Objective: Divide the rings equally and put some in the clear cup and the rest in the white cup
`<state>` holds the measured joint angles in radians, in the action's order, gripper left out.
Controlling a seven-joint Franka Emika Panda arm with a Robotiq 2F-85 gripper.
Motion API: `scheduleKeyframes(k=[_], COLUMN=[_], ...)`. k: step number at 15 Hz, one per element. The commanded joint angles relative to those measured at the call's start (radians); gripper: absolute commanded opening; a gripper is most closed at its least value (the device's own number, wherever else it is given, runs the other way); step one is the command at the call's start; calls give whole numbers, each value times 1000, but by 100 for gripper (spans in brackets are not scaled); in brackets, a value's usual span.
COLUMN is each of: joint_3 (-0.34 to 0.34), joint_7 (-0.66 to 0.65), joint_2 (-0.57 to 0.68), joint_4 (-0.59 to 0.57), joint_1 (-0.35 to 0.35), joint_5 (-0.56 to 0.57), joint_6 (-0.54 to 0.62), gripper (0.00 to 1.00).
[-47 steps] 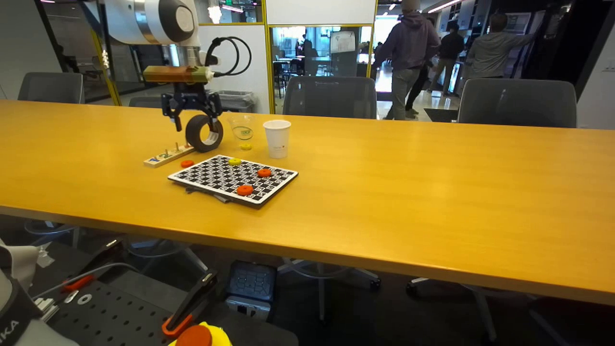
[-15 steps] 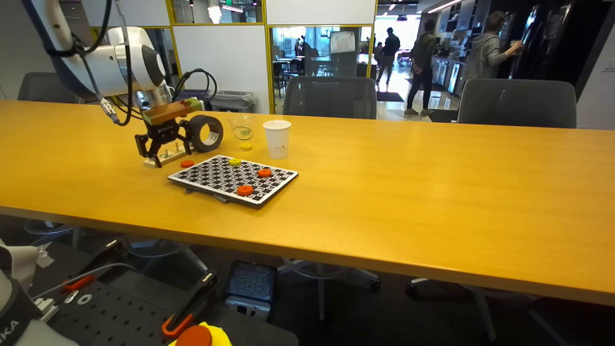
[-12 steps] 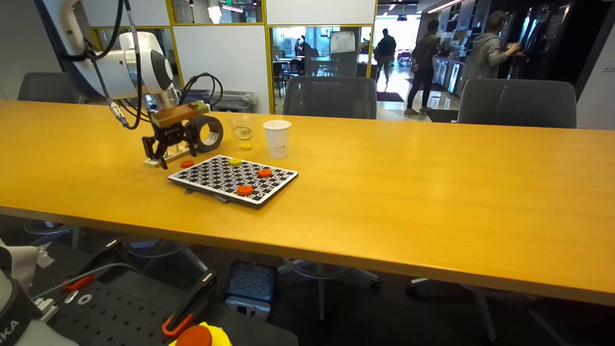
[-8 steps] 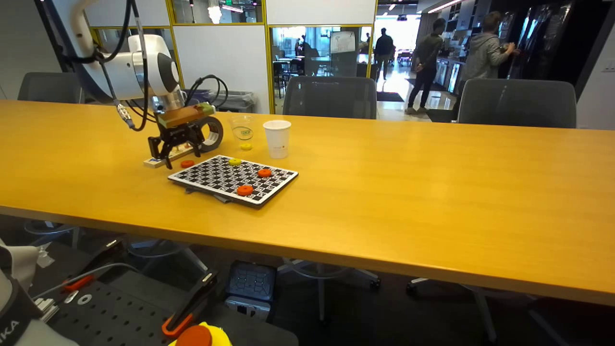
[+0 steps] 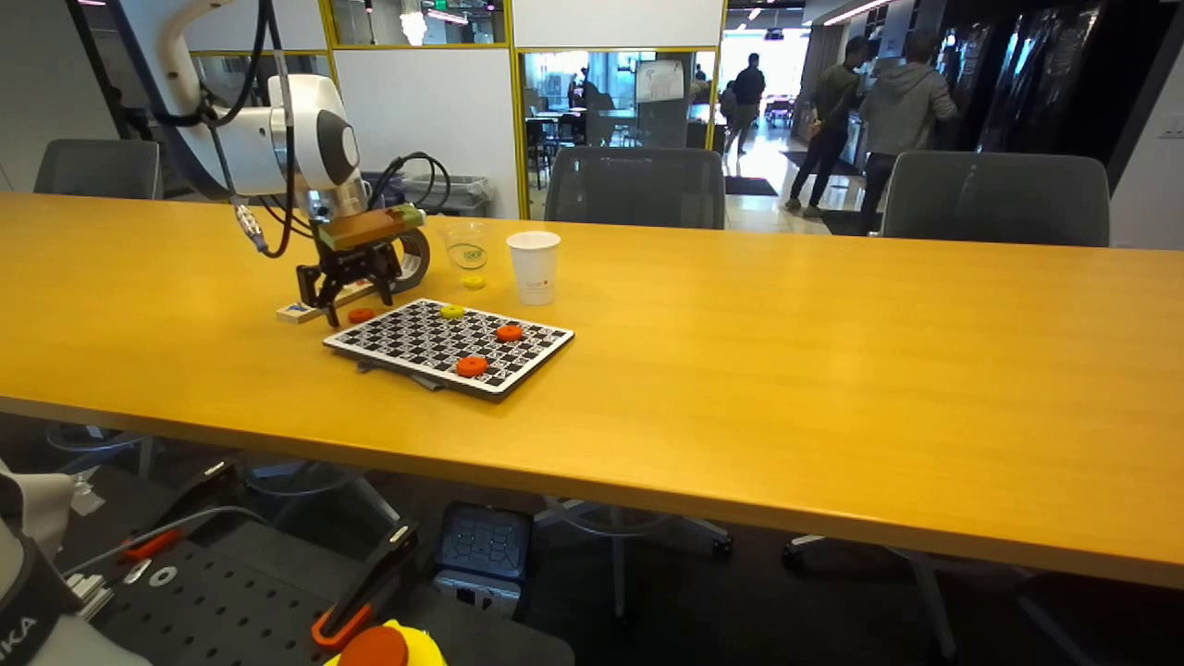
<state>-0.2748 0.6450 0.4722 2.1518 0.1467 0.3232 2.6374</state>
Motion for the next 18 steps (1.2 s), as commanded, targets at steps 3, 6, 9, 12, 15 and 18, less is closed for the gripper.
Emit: scheduleKeyframes(k=[3,6,9,12,15,18], joint_3=[-24,-26,-31,-49,-75,-91], joint_7=[75,93,108,148,218,306], joint_2=[17,12,10,-8,-66,-150], joint_4=[-38,-39,-41,-40,-21,-8], joint_1=[-29,-33,-35,-51,-79,-112], joint_5=[-60,-74,-88,-123,-173,-244], joint_6=[-24,-29,-37,-74,-129,-213], gripper=[75,58,34,20,21,21])
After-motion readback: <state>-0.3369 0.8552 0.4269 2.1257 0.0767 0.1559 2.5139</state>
